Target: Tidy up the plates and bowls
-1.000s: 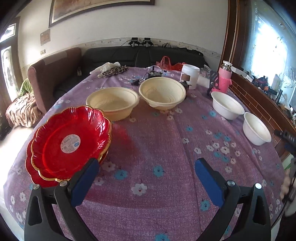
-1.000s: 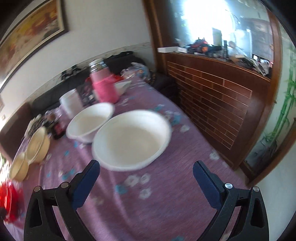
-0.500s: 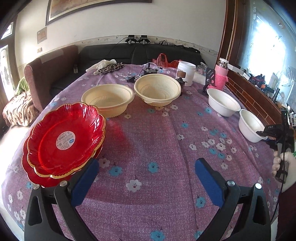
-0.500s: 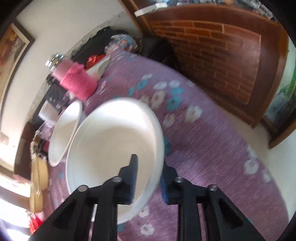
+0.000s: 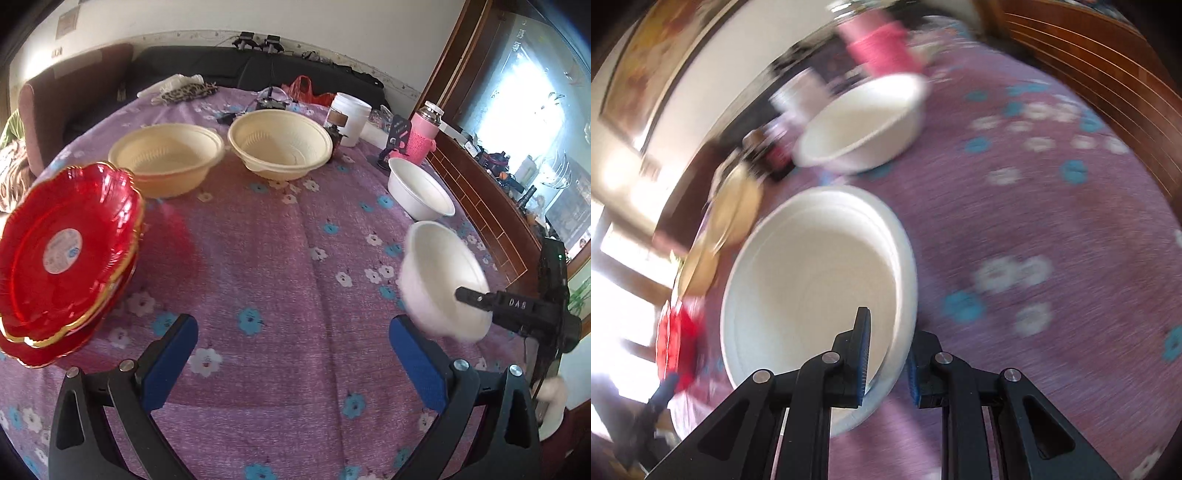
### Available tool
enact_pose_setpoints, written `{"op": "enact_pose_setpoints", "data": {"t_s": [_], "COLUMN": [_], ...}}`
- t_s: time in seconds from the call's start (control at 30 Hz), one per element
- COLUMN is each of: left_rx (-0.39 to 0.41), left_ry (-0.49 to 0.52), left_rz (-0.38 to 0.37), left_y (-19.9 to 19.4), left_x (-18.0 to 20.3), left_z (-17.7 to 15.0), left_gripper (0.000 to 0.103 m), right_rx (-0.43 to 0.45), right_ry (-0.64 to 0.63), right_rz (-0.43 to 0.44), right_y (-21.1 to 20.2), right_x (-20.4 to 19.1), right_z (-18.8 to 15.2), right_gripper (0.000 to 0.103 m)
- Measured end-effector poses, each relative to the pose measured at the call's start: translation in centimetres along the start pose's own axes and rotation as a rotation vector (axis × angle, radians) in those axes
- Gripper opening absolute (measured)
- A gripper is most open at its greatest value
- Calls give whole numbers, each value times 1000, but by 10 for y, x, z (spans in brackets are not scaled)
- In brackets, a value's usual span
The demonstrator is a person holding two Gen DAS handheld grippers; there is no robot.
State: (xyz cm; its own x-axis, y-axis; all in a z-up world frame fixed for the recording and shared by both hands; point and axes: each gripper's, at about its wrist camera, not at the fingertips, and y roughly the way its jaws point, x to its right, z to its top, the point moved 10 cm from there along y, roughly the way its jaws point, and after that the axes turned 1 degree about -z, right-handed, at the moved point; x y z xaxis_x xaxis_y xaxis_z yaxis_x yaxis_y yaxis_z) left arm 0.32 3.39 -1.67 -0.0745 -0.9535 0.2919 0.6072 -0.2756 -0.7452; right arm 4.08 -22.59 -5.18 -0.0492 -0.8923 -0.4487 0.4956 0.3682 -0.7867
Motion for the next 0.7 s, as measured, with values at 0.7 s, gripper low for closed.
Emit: {"op": "enact_pose_setpoints", "data": {"t_s": [0.7], "left_rx": [-99], "left_ry": [-28], "left_rz": [-4], "left_y": [39], "left_x": [-1], "left_z": [-16], "left_gripper": [103], "right_rx": [-85], "right_ry": [-298], "right_rz": [24], "right_y": [37], "right_x": [-109], "right_z": [-57], "right_gripper": [20]}}
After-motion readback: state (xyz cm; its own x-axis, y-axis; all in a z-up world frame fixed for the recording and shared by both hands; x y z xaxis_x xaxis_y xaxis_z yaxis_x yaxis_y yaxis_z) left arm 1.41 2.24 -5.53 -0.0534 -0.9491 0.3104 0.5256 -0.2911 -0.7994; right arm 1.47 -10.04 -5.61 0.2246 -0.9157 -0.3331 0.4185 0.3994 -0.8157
